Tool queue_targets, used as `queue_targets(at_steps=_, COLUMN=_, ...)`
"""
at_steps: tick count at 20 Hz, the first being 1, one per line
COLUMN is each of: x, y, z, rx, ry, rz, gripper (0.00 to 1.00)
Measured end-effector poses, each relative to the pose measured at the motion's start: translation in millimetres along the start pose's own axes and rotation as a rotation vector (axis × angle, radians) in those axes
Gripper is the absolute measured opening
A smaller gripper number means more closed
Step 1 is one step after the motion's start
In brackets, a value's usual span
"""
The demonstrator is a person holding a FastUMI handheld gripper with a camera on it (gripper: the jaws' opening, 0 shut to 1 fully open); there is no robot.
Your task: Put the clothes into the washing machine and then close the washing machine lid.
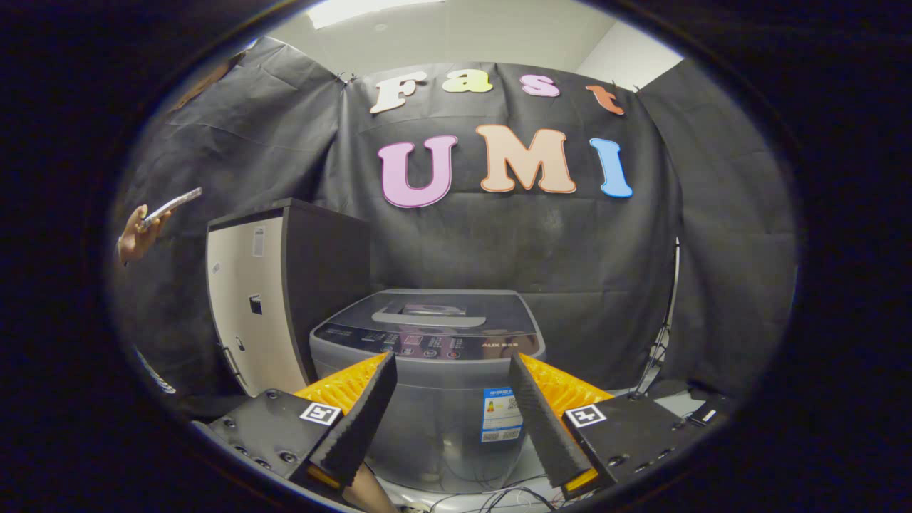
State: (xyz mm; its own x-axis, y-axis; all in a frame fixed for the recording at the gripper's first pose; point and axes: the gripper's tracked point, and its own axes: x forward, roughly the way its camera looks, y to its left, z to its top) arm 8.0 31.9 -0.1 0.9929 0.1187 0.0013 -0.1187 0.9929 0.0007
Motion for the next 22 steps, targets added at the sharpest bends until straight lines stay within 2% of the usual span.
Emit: queue_targets(at_steps=22, x=0.4, y=-1.1, z=-0.4, rx=0.006, ry=0.003, rz=-0.009, gripper=0.98)
